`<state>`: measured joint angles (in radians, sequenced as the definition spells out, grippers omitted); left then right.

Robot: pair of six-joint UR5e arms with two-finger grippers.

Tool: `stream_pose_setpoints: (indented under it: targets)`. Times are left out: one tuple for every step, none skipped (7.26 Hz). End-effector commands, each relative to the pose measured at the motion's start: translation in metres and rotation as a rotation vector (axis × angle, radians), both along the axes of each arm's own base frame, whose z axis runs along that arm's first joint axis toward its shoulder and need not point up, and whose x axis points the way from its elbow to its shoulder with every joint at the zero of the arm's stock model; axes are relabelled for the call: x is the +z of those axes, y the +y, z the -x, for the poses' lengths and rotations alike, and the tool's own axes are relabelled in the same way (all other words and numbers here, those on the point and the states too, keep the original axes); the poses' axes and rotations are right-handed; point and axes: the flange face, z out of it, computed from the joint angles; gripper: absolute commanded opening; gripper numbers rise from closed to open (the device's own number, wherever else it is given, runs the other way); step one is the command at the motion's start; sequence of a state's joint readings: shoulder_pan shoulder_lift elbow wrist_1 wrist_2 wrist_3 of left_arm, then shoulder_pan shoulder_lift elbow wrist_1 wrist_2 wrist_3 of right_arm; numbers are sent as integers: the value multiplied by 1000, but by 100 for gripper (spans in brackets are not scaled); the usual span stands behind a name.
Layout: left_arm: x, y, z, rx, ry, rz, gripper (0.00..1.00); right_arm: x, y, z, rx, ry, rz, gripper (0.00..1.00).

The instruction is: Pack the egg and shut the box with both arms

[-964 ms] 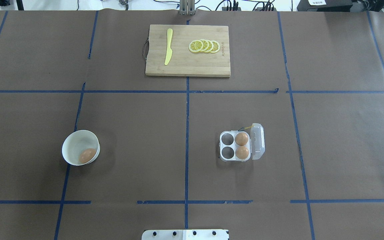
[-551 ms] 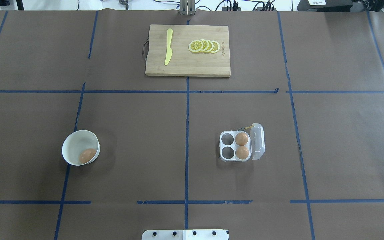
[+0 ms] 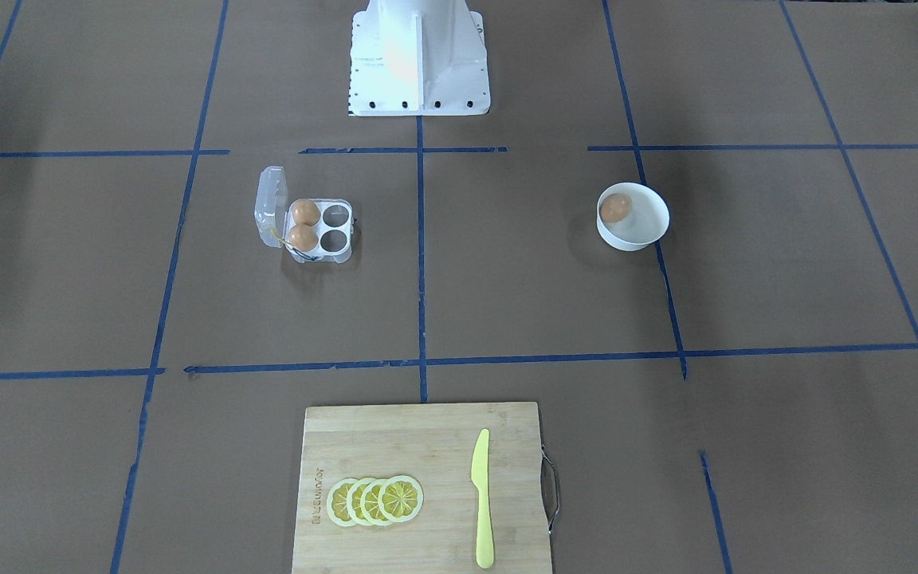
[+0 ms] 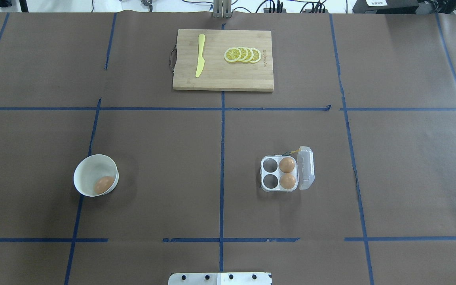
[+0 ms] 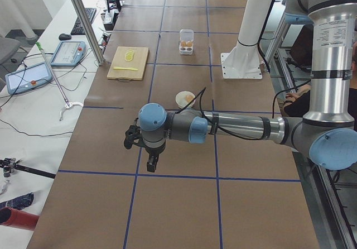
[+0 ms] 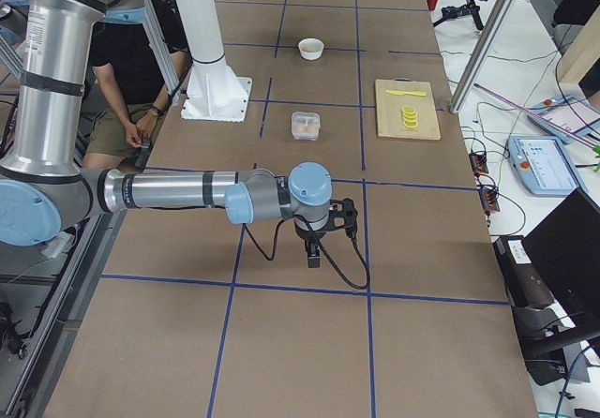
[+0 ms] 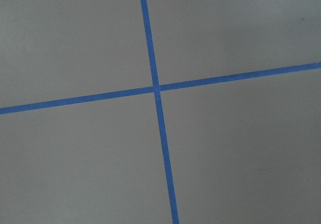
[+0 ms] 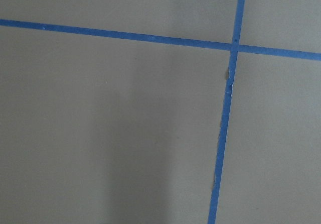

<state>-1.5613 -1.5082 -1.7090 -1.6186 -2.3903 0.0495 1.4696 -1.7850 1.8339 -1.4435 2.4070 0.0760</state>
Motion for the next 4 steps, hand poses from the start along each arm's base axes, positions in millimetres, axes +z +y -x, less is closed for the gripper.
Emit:
stream_pose_setpoints:
  targets:
    - [-4,1,0,-1,7,-6,100,1,0,0,-3,0,-2,100]
    - [-12,1,-2,4,9,-25,100,0,0,0,-4,0,-4,100]
    - [-18,-1,-3,9,10,-44,100,0,0,0,-3,0,-3,100]
    - [-38,-2,-14,34,38,-78,100,-3,-1,1,-1,-1,-8,100]
